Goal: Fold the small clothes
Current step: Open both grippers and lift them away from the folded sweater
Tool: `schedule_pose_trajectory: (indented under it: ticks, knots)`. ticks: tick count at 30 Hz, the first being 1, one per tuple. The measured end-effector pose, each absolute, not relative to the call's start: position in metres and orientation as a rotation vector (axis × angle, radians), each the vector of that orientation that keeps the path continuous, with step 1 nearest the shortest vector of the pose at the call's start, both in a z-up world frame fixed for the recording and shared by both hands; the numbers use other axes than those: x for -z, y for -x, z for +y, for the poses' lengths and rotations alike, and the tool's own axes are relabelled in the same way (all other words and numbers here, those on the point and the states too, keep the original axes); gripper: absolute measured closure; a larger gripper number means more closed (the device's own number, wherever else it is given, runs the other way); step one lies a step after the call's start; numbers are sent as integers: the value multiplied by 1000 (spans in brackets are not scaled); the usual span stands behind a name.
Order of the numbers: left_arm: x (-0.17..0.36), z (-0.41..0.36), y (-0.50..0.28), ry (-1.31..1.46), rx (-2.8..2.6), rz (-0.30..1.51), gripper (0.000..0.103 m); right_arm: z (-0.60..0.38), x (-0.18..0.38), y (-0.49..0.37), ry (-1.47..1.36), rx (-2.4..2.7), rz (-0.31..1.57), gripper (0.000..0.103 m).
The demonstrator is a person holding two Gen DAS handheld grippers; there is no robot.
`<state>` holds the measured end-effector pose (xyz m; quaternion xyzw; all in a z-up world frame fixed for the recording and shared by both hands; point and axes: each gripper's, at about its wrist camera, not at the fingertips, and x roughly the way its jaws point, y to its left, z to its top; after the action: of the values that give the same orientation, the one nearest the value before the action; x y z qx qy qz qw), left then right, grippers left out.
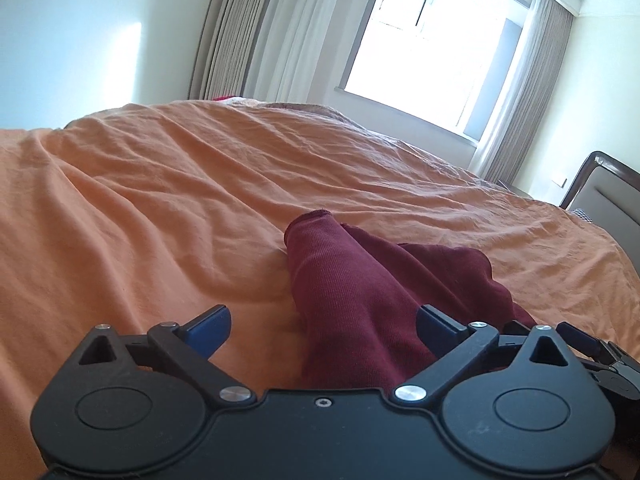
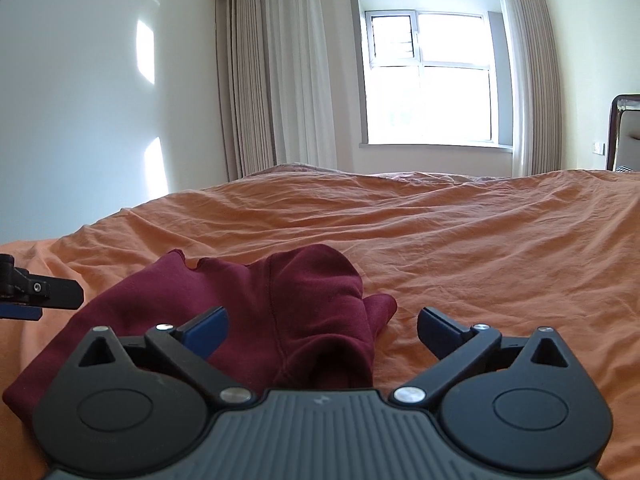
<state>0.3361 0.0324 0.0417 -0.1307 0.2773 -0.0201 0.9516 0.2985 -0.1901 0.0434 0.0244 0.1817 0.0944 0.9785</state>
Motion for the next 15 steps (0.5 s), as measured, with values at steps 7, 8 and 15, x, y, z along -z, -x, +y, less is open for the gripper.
schedule_pose_trajectory:
  ticks: [7,8,15]
  knots:
    - [-58,28,-296,207,-8,495,1,-200,-64,-253,-78,-188,289,0]
    - [-60,27,-290,197,-11,486,1,-201,-66,-246,-83,-190,278,0]
    - [-69,21,-238,140,-26,430,1,-205,-78,-185,-98,-200,196,0]
